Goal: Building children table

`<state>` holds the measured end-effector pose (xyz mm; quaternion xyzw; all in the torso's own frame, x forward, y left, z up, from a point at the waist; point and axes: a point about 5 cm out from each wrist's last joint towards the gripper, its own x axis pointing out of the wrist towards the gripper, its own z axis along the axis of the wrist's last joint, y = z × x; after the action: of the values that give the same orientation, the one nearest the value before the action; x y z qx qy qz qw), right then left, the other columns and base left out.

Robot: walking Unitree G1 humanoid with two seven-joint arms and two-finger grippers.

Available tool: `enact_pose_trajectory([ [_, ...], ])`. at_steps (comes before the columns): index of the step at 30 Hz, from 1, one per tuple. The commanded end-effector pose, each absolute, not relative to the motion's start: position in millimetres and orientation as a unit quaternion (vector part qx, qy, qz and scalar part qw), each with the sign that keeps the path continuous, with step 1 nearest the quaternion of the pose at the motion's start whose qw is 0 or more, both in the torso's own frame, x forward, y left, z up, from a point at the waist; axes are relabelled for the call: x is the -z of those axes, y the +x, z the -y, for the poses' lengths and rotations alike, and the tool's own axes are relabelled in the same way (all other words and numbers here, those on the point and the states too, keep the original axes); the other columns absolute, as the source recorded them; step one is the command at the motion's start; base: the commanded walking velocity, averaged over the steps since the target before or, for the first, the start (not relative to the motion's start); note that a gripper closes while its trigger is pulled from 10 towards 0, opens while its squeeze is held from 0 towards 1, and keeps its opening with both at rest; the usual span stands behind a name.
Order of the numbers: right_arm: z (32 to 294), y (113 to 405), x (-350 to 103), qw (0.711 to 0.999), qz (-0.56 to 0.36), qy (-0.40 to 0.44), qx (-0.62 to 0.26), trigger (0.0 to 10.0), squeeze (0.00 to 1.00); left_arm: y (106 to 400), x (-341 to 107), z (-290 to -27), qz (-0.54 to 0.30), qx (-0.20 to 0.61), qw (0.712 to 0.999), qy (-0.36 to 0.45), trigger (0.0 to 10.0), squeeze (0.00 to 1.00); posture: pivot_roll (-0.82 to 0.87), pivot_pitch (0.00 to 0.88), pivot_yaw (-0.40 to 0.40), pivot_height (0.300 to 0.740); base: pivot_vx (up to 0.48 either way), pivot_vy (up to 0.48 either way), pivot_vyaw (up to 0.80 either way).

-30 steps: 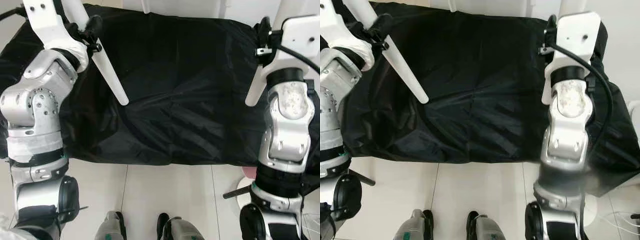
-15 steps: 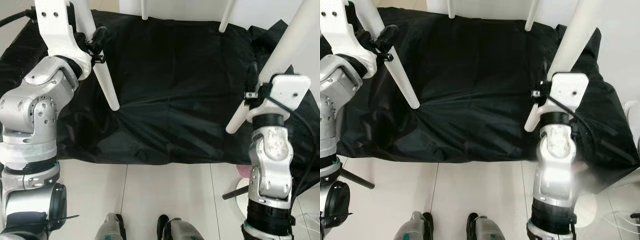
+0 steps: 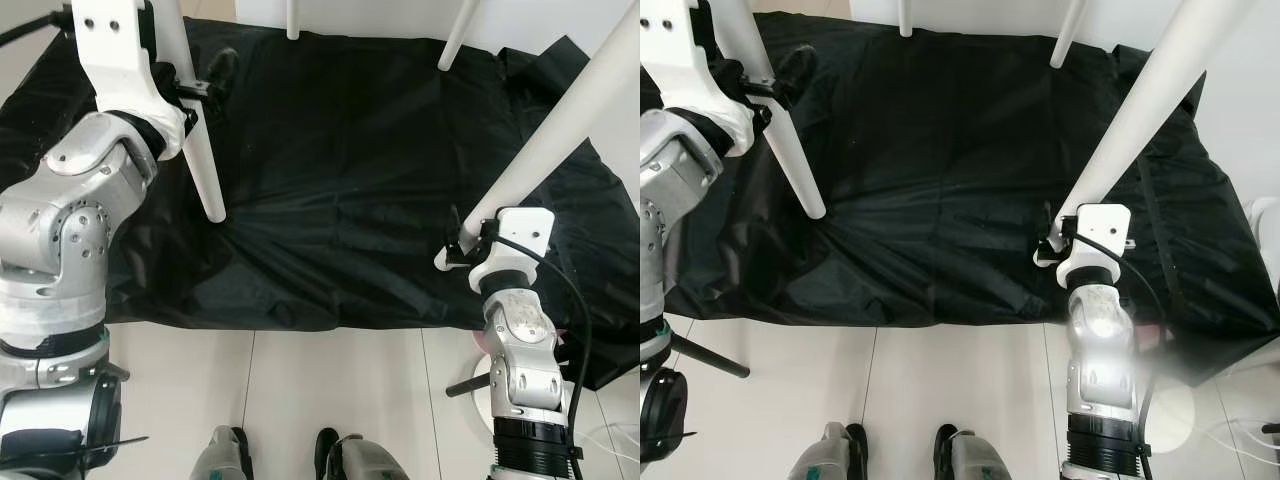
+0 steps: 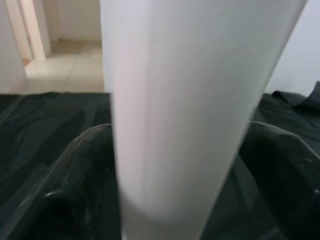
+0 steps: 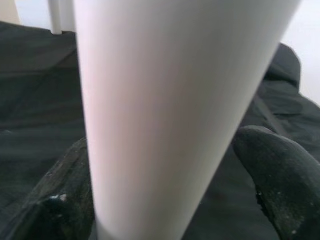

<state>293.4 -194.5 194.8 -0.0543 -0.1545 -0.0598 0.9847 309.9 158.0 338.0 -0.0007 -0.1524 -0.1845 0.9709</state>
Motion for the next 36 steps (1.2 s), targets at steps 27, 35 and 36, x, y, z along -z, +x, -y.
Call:
enact_pose_trajectory([
  [27,202.0,258.0,-163.2,0.979,0.177,-0.039,0.088,10.0,0.00,270.5,-258.8,-203.0,0.137,0.242,0.958,0.066,10.0,0.00,0.03,0.208,-0.039,0.740,0.000,0.000,0.00],
  [35,198.9,247.5,-144.1,0.984,0.154,-0.052,0.072,10.0,0.00,255.3,-222.5,-220.4,0.119,0.204,0.971,0.029,10.0,0.00,0.03,0.205,-0.042,0.740,0.000,0.000,0.00],
  [36,198.6,245.4,-139.1,0.984,0.149,-0.063,0.067,10.0,0.00,253.1,-213.9,-223.7,0.109,0.202,0.973,0.033,10.0,0.00,0.04,0.204,-0.044,0.740,0.000,0.000,0.00],
])
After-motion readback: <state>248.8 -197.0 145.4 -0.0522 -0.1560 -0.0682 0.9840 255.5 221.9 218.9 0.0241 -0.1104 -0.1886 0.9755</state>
